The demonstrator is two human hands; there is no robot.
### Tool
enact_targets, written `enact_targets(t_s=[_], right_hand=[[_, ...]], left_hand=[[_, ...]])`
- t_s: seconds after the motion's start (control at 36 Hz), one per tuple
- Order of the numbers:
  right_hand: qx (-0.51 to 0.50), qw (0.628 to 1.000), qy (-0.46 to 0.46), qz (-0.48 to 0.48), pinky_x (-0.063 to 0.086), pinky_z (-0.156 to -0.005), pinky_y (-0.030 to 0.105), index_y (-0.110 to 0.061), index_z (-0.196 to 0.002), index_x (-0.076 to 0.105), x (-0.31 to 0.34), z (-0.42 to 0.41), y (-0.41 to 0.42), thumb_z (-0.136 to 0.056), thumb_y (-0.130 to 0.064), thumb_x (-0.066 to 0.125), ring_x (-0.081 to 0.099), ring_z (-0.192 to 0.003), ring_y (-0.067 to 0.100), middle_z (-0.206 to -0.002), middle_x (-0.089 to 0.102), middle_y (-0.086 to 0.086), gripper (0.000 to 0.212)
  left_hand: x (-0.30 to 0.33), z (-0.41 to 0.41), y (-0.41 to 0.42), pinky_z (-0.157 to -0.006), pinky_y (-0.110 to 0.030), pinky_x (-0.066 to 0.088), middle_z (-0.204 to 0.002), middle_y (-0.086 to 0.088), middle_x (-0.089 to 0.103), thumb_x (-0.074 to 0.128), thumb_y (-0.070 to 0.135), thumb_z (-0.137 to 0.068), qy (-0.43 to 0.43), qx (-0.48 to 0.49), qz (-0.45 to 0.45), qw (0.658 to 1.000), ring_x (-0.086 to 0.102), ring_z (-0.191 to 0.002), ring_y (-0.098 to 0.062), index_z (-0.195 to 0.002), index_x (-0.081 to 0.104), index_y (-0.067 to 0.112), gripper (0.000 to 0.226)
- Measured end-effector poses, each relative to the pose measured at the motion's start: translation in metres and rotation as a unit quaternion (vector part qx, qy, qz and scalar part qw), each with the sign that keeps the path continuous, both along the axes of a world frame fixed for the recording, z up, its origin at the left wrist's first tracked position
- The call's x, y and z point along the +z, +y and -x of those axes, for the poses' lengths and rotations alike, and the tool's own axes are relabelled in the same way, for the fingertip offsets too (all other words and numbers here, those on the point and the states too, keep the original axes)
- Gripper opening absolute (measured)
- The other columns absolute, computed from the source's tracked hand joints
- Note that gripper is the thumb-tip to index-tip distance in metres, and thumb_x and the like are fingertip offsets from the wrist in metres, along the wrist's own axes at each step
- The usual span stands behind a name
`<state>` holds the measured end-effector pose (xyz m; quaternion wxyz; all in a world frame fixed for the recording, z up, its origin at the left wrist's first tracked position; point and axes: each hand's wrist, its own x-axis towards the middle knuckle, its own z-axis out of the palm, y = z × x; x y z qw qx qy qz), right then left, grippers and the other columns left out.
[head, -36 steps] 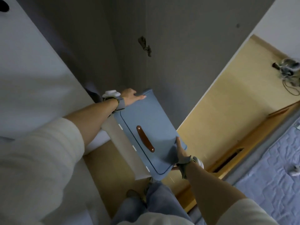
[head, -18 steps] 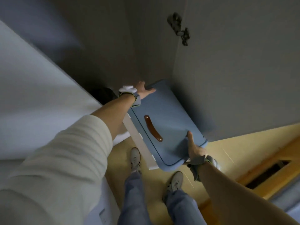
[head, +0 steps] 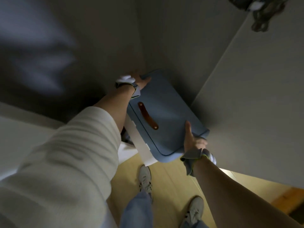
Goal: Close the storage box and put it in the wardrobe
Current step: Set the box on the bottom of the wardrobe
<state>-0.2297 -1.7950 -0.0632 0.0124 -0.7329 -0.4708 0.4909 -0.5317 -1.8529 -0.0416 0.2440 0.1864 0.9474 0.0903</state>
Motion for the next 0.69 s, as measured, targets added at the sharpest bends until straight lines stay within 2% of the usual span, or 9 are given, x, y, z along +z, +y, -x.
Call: enact_targets(t_s=[0.11, 0.25, 0.39, 0.47, 0.56, 0.69], right_hand=[[-0.013, 0.999, 0.006, 0.03, 0.031, -0.114, 0.039, 0.004, -0.151, 0.028, -0.027, 0.032, -0.003, -0.079, -0.074, 0.07, 0.046, -0.137, 0.037, -0.149, 0.043, 0.022, 0.115], [0.015, 1.0, 0.013, 0.022, 0.042, -0.104, 0.041, 0.002, -0.143, 0.042, -0.052, 0.057, 0.0, -0.076, -0.077, 0.07, 0.058, -0.124, 0.039, -0.136, 0.057, 0.022, 0.108], [0.017, 0.999, 0.022, 0.036, 0.038, -0.108, 0.042, 0.001, -0.146, 0.035, -0.084, 0.08, -0.001, -0.076, -0.077, 0.07, 0.054, -0.128, 0.039, -0.142, 0.052, 0.021, 0.111], [0.012, 0.999, 0.03, 0.036, 0.041, -0.105, 0.043, -0.003, -0.145, 0.036, -0.101, 0.087, -0.003, -0.075, -0.077, 0.071, 0.057, -0.124, 0.04, -0.139, 0.054, 0.02, 0.108], [0.004, 0.999, 0.046, 0.027, 0.045, -0.106, 0.046, -0.002, -0.144, 0.036, -0.111, 0.094, -0.002, -0.075, -0.073, 0.075, 0.058, -0.122, 0.04, -0.139, 0.055, 0.021, 0.106], [0.011, 0.998, 0.058, 0.011, 0.039, -0.108, 0.043, 0.0, -0.146, 0.035, -0.12, 0.105, 0.006, -0.082, -0.062, 0.076, 0.054, -0.129, 0.039, -0.143, 0.051, 0.021, 0.099]], left_hand=[[-0.025, 0.022, -0.001, -0.112, -0.054, 0.041, -0.16, -0.011, 0.041, 0.039, 0.083, -0.088, 0.034, 0.034, 0.033, 0.998, 0.045, -0.141, -0.042, -0.158, 0.038, 0.025, 0.091], [-0.055, 0.037, 0.003, -0.114, -0.054, 0.038, -0.163, -0.011, 0.035, 0.042, 0.082, -0.086, 0.058, 0.09, 0.045, 0.993, 0.038, -0.147, -0.038, -0.159, 0.035, 0.024, 0.093], [-0.094, 0.055, 0.001, -0.116, -0.053, 0.038, -0.164, -0.01, 0.037, 0.042, 0.082, -0.082, 0.046, 0.141, 0.037, 0.988, 0.043, -0.145, -0.04, -0.16, 0.037, 0.018, 0.101], [-0.103, 0.056, 0.0, -0.121, -0.061, 0.026, -0.167, -0.01, 0.033, 0.038, 0.081, -0.086, 0.056, 0.136, 0.054, 0.988, 0.033, -0.151, -0.038, -0.161, 0.038, 0.02, 0.096], [-0.11, 0.059, 0.0, -0.123, -0.066, 0.012, -0.172, -0.008, 0.02, 0.04, 0.078, -0.09, 0.051, 0.128, 0.07, 0.988, 0.017, -0.158, -0.035, -0.165, 0.026, 0.02, 0.095], [-0.123, 0.067, 0.001, -0.124, -0.066, 0.011, -0.173, -0.009, 0.017, 0.042, 0.077, -0.091, 0.051, 0.126, 0.053, 0.989, 0.015, -0.159, -0.035, -0.166, 0.023, 0.02, 0.095]])
